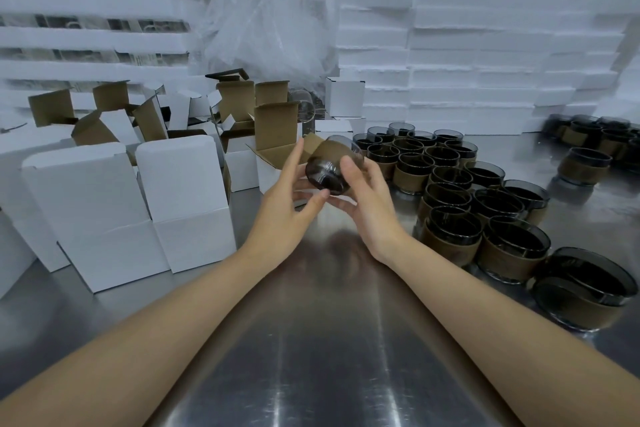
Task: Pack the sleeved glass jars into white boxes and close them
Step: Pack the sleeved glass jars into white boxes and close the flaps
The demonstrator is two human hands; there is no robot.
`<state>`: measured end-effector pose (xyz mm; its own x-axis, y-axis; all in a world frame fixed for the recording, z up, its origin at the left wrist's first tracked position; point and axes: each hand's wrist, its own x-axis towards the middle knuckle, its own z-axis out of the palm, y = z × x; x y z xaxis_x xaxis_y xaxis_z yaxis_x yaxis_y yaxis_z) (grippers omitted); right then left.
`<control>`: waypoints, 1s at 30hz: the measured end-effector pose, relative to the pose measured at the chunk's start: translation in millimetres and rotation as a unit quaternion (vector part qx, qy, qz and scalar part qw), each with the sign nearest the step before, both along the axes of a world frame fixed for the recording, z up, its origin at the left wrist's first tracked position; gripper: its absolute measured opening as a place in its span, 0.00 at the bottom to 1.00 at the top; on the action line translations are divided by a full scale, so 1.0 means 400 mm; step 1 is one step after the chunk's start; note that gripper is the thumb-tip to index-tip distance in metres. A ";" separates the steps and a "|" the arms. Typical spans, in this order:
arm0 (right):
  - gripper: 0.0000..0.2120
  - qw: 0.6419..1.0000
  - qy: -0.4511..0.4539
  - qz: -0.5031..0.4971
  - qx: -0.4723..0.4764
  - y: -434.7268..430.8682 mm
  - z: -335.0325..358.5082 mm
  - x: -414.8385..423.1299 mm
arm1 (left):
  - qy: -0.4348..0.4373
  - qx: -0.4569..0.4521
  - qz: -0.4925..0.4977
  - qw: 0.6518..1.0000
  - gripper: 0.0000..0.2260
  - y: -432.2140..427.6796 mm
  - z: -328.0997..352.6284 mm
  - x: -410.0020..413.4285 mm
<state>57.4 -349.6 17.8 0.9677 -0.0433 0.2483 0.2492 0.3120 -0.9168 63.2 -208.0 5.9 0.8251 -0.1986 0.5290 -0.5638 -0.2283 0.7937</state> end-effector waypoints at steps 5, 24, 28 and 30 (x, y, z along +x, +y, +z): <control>0.26 0.997 -0.037 -0.046 -0.050 0.003 -0.006 0.003 | 0.010 0.037 -0.010 0.999 0.26 0.007 0.000 0.006; 0.44 0.942 -0.175 -0.119 -0.259 -0.006 -0.011 0.013 | 0.005 -0.013 -0.002 1.000 0.30 0.007 0.001 0.010; 0.37 0.930 -0.214 -0.134 -0.266 0.006 -0.005 0.000 | -0.016 -0.038 0.015 0.999 0.32 0.007 -0.002 0.011; 0.37 0.930 -0.223 -0.139 -0.257 0.009 -0.003 -0.007 | -0.025 -0.040 0.020 0.999 0.31 0.008 -0.003 0.012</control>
